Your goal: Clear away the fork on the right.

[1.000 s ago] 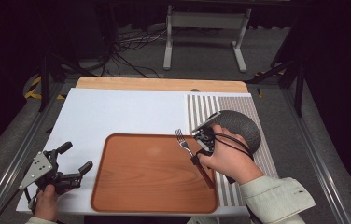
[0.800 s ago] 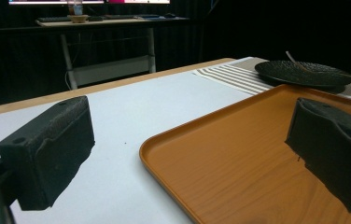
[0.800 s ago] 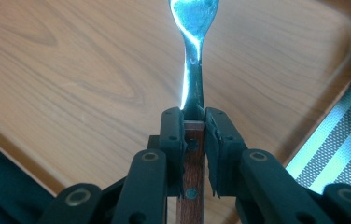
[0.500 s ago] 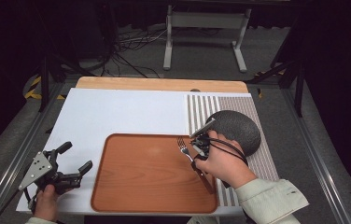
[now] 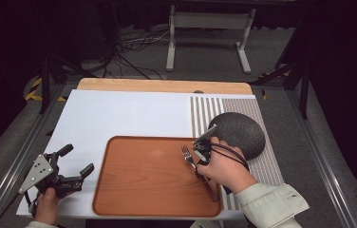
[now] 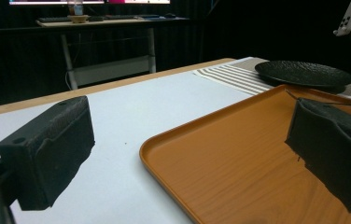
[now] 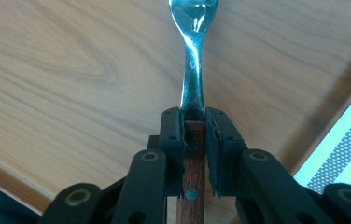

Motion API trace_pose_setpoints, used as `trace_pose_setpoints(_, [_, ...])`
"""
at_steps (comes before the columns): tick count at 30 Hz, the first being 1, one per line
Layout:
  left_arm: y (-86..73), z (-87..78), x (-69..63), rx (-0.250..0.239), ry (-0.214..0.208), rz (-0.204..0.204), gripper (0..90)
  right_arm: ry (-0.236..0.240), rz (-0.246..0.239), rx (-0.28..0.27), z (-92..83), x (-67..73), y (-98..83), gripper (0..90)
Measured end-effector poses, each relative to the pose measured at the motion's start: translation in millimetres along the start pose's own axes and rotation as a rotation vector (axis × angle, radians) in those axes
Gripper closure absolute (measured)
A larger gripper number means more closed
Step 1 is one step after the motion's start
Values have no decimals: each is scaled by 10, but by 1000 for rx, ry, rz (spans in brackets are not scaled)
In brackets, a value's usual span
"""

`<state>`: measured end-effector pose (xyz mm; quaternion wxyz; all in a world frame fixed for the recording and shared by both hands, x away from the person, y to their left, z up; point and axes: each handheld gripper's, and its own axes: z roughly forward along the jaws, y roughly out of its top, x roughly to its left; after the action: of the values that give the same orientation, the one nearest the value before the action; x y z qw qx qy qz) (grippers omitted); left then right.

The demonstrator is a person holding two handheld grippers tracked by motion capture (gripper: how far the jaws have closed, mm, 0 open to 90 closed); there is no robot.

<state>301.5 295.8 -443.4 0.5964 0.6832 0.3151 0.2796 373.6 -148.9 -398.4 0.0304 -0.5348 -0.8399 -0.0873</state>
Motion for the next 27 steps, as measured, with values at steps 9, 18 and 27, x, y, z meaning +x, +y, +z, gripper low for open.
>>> trace_pose_setpoints(9, [1, 0, 0, 2, 0, 1, 16, -5, 38, 32, 52, -33, 0, 783])
trace_pose_setpoints(18, [-2, 1, 1, 5, -2, 0, 16, -3, 51, 51, 101, -30, 10, 782])
trace_pose_setpoints(27, [-1, -1, -2, 6, -1, -2, 16, 12, 56, 58, 116, -52, 5, 729])
